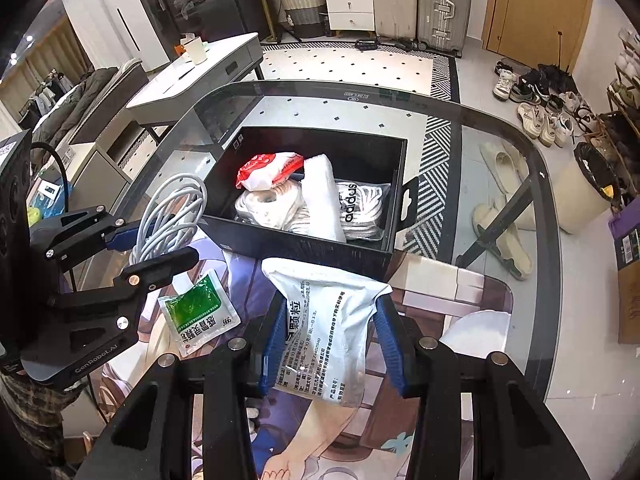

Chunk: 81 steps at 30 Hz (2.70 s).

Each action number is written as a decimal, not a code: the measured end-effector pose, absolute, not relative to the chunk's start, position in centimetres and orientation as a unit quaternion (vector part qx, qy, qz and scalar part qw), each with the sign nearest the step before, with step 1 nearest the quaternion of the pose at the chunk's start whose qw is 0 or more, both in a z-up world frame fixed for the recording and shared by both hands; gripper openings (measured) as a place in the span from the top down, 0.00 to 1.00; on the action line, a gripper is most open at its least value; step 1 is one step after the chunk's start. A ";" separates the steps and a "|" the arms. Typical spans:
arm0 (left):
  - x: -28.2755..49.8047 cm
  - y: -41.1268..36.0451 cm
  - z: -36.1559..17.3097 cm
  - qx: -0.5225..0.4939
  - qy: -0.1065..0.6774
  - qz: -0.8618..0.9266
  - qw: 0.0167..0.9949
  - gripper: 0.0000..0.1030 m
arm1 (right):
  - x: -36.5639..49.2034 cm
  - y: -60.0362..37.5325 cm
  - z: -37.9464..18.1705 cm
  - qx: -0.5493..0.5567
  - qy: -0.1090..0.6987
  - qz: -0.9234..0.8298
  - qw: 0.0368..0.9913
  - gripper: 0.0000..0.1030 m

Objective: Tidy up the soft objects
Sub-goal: 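Lift the cable and sachet and carry both over the black box, then lower the cable and sachet into the black box and open both tools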

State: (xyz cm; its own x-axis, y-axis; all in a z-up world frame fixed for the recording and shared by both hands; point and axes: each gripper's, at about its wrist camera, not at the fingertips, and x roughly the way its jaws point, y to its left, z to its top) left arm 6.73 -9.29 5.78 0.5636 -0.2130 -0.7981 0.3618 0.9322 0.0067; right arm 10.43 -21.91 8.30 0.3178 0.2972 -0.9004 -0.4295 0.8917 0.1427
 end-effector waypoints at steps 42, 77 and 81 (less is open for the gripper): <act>13.0 -8.0 8.7 0.060 0.415 -0.138 0.897 0.75 | 17.2 -20.5 12.0 -0.054 0.505 0.240 0.827 0.59; 19.1 -8.9 4.5 0.032 0.461 -0.154 0.873 0.75 | 23.1 -17.6 7.2 -0.060 0.543 0.249 0.800 0.59; 19.3 -9.3 3.9 0.035 0.467 -0.157 0.870 0.75 | 23.1 -17.3 6.4 -0.062 0.548 0.249 0.796 0.59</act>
